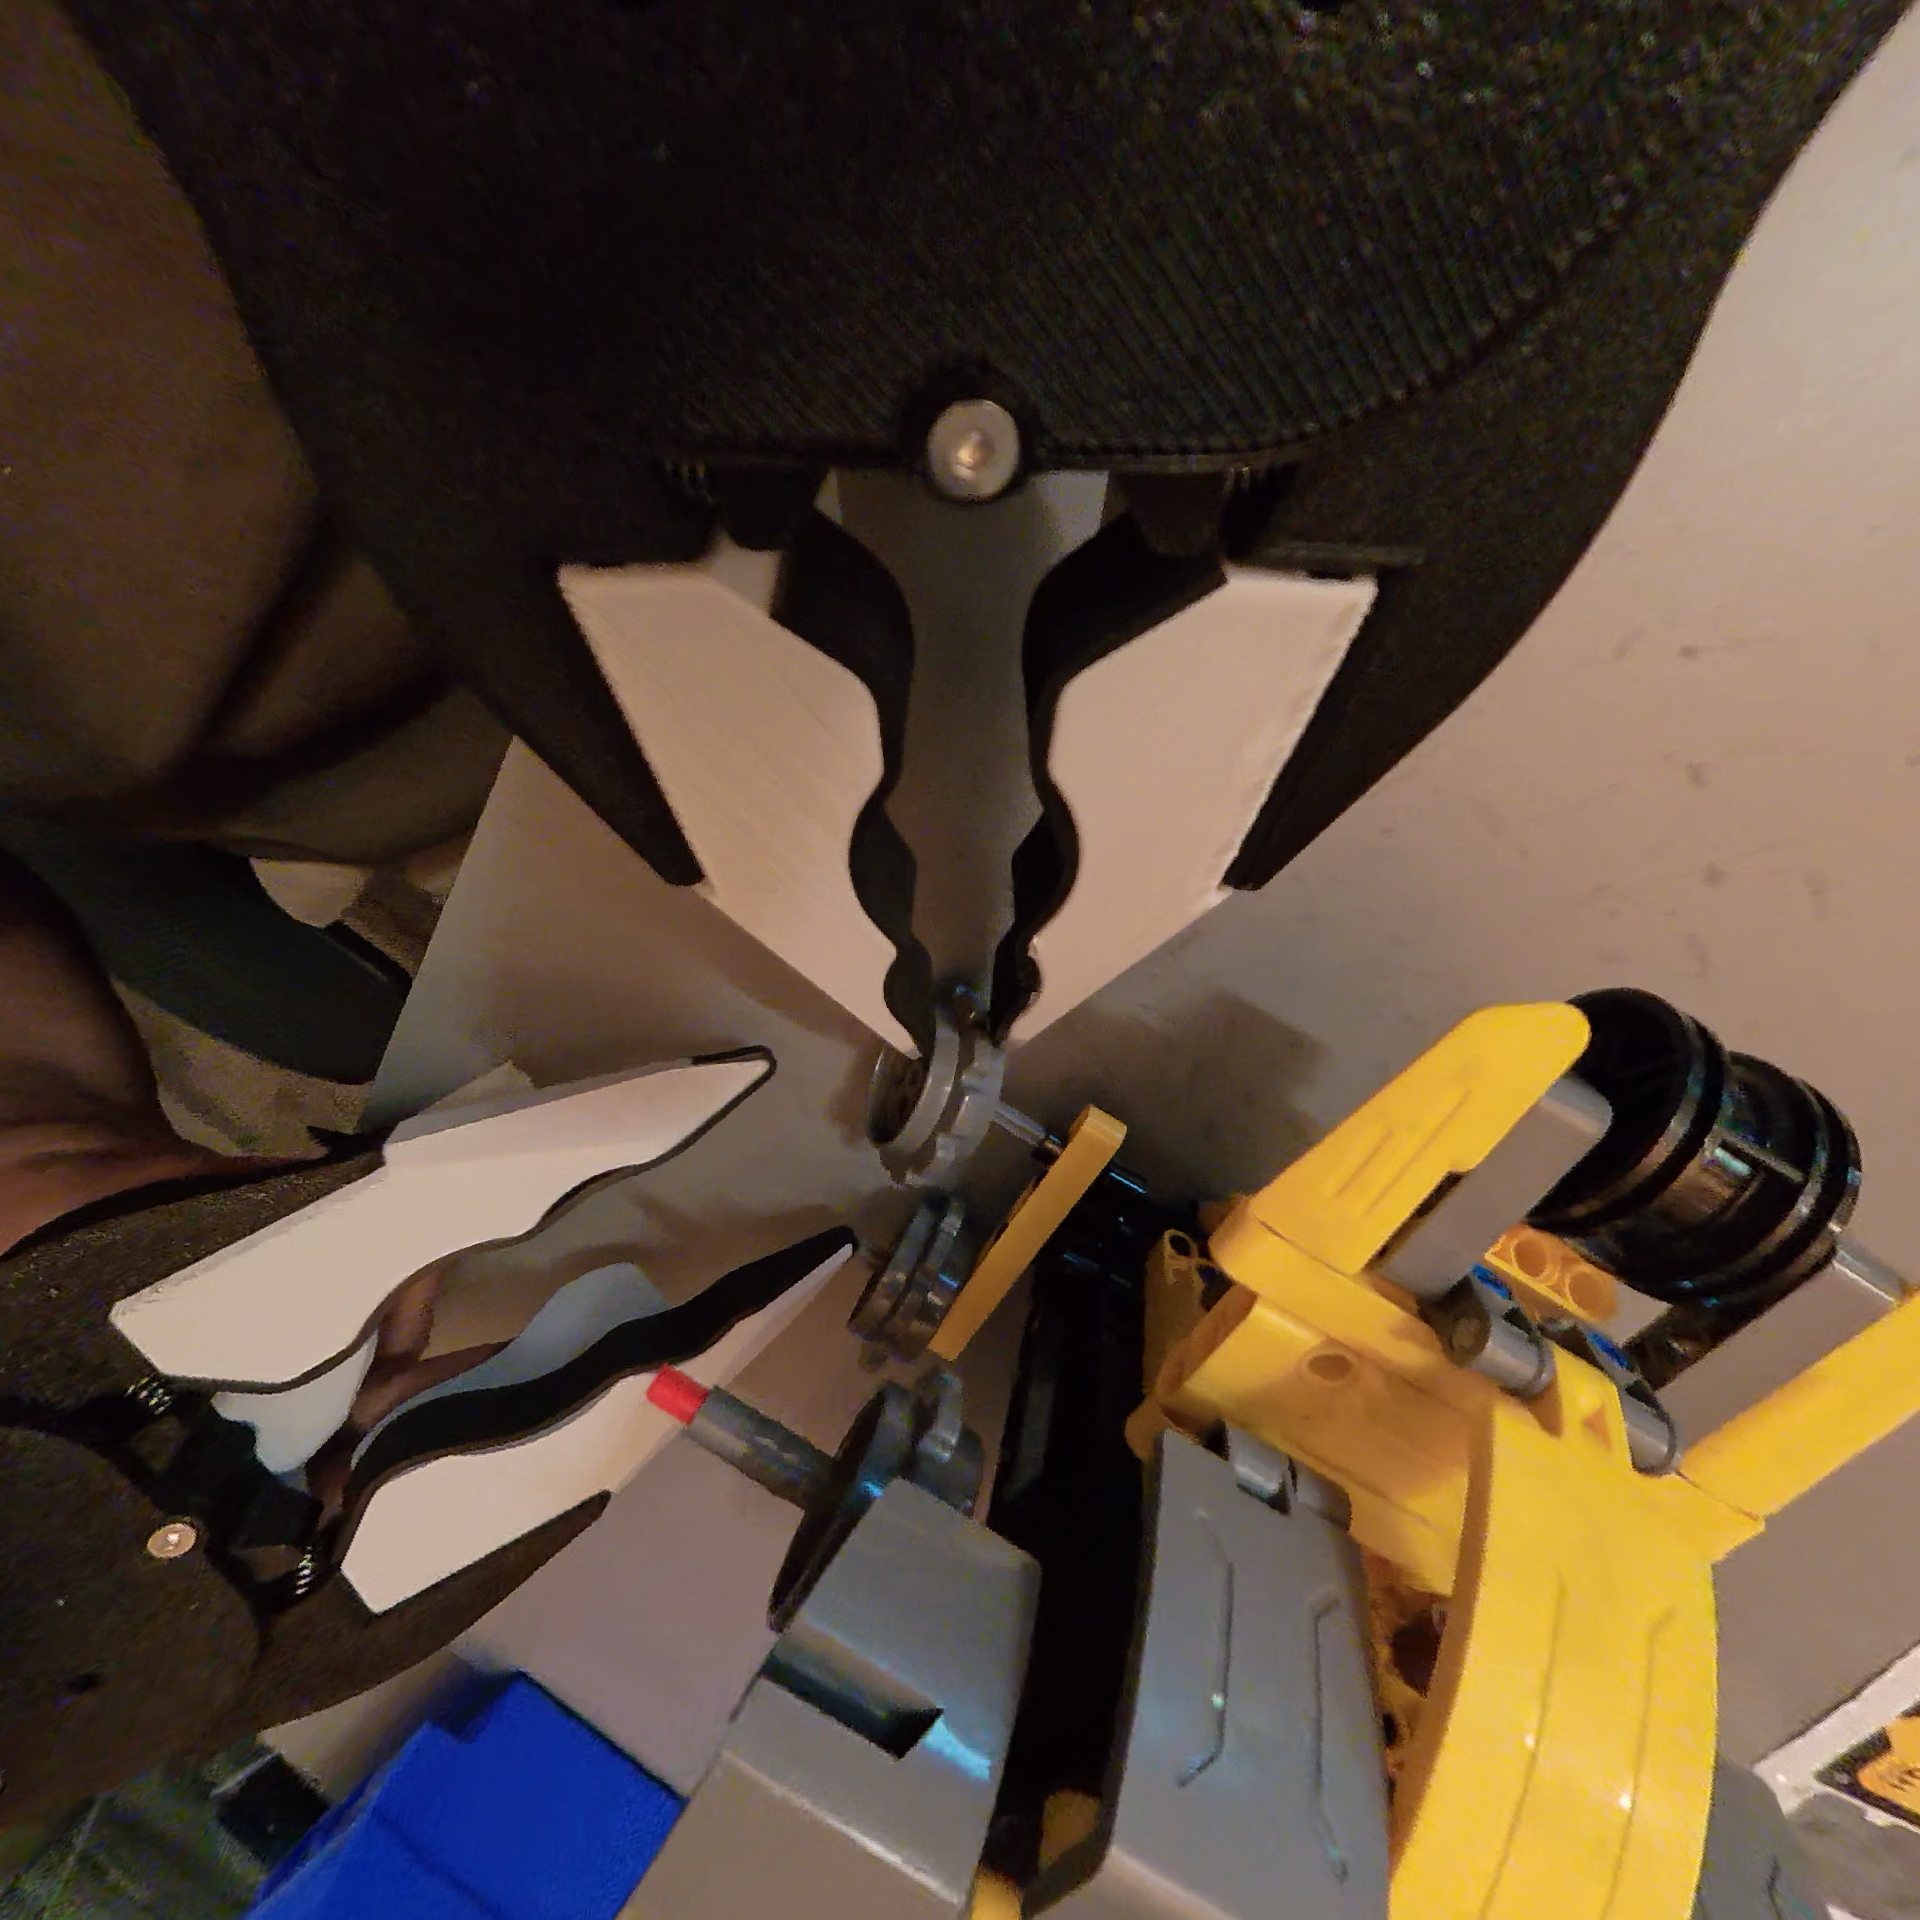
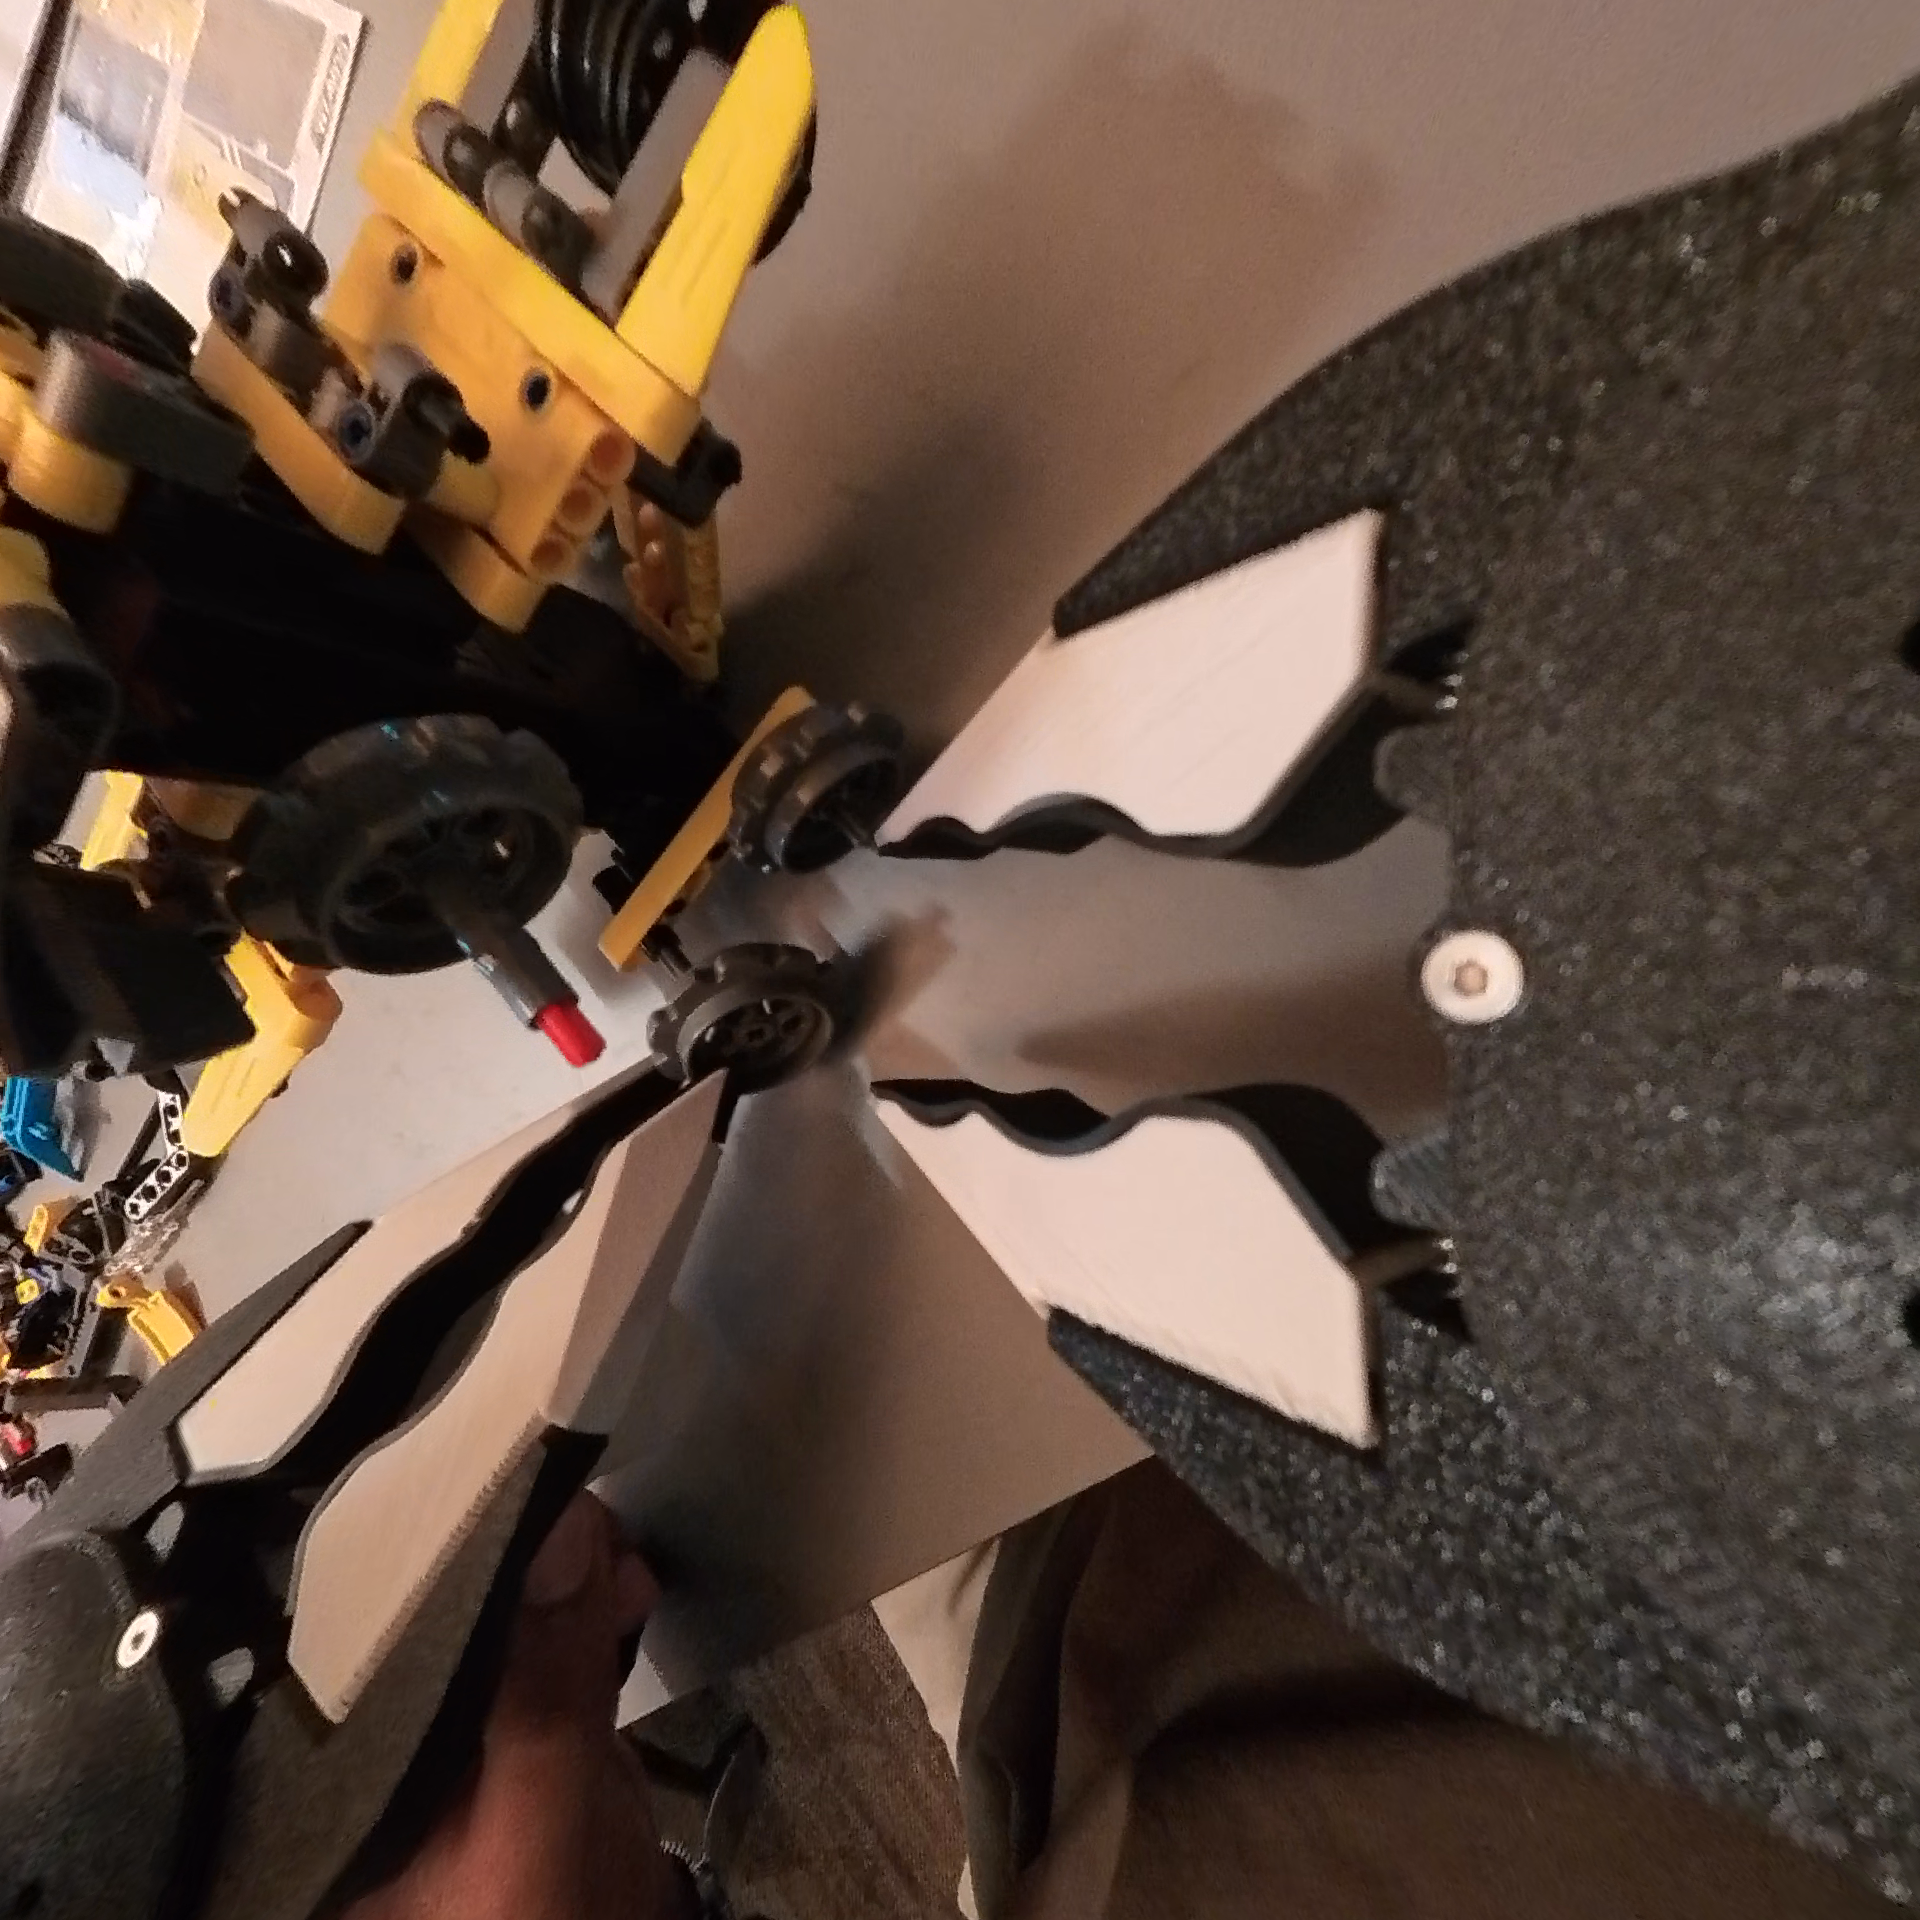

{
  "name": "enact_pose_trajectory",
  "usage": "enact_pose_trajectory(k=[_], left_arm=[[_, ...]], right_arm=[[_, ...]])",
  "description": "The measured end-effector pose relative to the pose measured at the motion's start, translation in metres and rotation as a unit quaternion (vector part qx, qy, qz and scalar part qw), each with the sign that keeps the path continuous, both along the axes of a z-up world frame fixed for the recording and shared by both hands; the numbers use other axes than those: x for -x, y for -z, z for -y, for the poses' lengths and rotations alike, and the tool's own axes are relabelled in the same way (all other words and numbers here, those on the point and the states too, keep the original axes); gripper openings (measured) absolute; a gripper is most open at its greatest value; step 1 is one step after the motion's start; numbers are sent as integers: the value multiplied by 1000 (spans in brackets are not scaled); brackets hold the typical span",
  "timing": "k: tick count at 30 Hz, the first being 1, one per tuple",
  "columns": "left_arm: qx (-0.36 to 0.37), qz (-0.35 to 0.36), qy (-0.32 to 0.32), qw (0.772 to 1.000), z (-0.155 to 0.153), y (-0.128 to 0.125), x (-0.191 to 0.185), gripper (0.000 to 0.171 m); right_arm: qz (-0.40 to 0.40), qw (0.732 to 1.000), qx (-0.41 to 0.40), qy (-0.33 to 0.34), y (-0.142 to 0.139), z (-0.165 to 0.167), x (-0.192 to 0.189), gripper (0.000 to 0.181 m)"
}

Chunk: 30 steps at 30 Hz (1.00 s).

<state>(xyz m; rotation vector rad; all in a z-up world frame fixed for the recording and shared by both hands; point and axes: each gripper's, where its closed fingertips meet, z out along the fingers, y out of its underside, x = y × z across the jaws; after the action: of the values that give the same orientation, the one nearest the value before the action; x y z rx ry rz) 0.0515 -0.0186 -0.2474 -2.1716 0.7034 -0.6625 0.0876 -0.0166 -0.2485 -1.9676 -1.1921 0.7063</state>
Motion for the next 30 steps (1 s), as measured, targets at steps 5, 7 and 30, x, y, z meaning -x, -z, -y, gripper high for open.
enact_pose_trajectory(k=[5,7,30], left_arm=[[-15,-7,0,1000,-1,-5,2,9],[-15,-2,2,1000,-2,-6,1,9],[-35,-15,5,999,-1,-4,4,9]], right_arm=[[-4,1000,4,0,0,0,0,42],[-6,1000,7,0,-1,0,0,42],[-11,1000,11,-1,-2,0,0,42]])
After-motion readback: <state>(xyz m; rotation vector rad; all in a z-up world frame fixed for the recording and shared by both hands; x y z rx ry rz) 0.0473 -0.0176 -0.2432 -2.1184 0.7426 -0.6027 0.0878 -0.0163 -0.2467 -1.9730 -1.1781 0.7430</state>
